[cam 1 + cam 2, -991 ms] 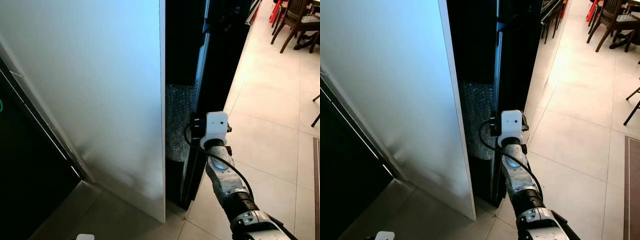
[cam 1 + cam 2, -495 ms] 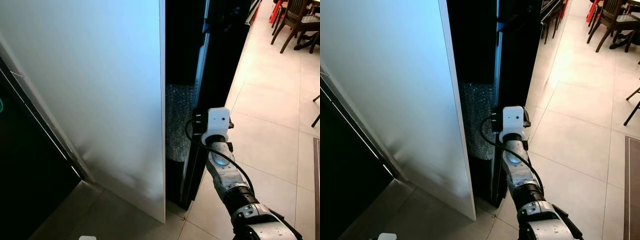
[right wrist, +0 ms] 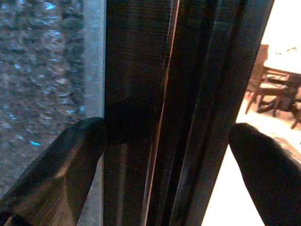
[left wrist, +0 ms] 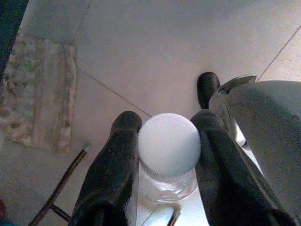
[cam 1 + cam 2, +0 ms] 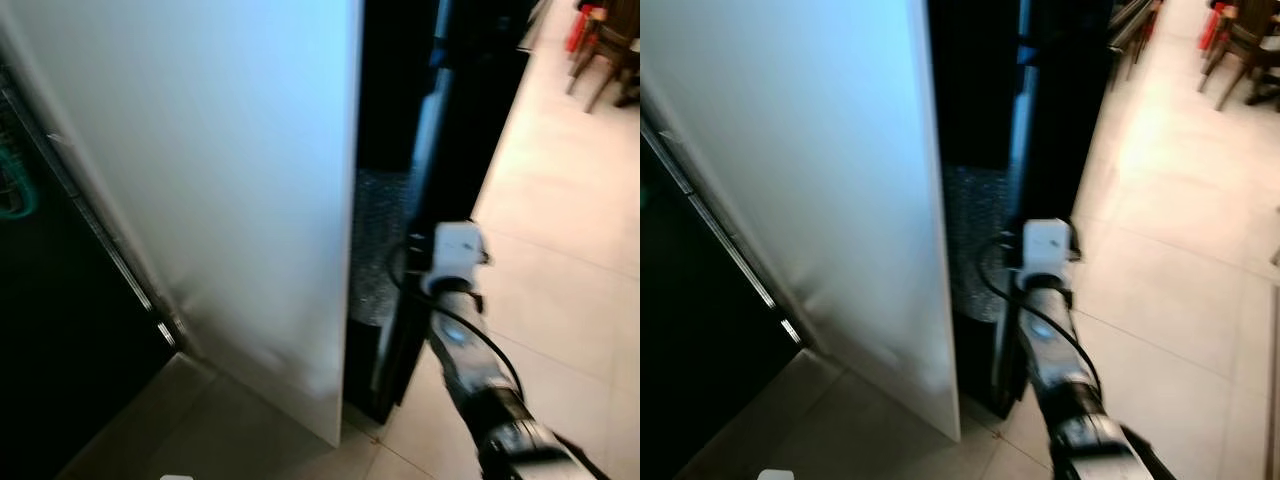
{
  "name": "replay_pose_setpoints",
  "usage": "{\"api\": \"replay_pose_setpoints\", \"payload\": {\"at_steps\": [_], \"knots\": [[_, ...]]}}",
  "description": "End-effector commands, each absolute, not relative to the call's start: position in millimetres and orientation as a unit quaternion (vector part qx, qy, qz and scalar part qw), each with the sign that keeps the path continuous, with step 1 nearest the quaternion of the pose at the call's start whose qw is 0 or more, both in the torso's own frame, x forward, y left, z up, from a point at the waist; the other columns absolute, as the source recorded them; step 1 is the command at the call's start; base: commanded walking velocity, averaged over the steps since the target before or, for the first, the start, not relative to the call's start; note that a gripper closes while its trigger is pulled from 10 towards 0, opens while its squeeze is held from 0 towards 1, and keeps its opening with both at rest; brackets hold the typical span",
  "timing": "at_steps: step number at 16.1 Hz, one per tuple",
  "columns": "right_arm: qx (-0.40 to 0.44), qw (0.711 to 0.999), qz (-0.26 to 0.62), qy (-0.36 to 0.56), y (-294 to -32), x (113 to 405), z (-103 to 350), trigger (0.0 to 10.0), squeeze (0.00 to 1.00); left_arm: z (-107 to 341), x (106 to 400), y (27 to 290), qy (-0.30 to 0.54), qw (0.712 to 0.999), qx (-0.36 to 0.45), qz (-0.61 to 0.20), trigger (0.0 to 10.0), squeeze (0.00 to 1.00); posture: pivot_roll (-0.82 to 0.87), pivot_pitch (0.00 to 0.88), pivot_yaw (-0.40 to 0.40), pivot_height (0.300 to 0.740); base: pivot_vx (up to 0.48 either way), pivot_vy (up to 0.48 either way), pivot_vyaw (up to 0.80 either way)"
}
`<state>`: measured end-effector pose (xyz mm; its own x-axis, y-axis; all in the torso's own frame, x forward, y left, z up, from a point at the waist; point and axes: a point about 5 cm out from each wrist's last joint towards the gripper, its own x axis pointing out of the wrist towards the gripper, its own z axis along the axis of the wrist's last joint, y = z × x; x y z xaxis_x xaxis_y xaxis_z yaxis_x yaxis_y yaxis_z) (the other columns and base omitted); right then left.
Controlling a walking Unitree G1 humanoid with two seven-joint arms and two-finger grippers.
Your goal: Restocking fridge
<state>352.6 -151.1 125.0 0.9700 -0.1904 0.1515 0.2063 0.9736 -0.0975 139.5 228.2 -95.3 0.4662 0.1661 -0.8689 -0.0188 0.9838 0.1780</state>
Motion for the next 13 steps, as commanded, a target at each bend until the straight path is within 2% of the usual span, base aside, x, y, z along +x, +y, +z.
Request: {"api": "replay_pose_setpoints", "payload": {"at_steps": [1,7,10,13], "knots": [[-0.050,0.981,-0.175,-0.073,-183,346,126,10.0,0.00,-96,136,230,0.519,0.849,0.078,0.055,10.0,0.00,-0.01,0.000,0.021,0.740,0.000,0.000,0.00],[-0.066,0.953,-0.291,-0.052,-241,309,113,10.0,0.00,-97,135,228,0.521,0.849,0.078,0.050,10.0,0.00,-0.03,0.000,0.014,0.740,0.000,0.000,0.00],[-0.035,0.933,-0.358,0.007,-275,280,91,10.0,0.00,-97,135,227,0.521,0.849,0.077,0.050,10.0,0.00,-0.02,0.000,0.007,0.740,0.000,0.000,0.00],[-0.002,0.917,-0.395,0.059,-291,261,71,10.0,0.00,-98,134,226,0.521,0.848,0.078,0.048,10.0,0.00,-0.03,0.000,0.009,0.740,0.000,0.000,0.00]]}}
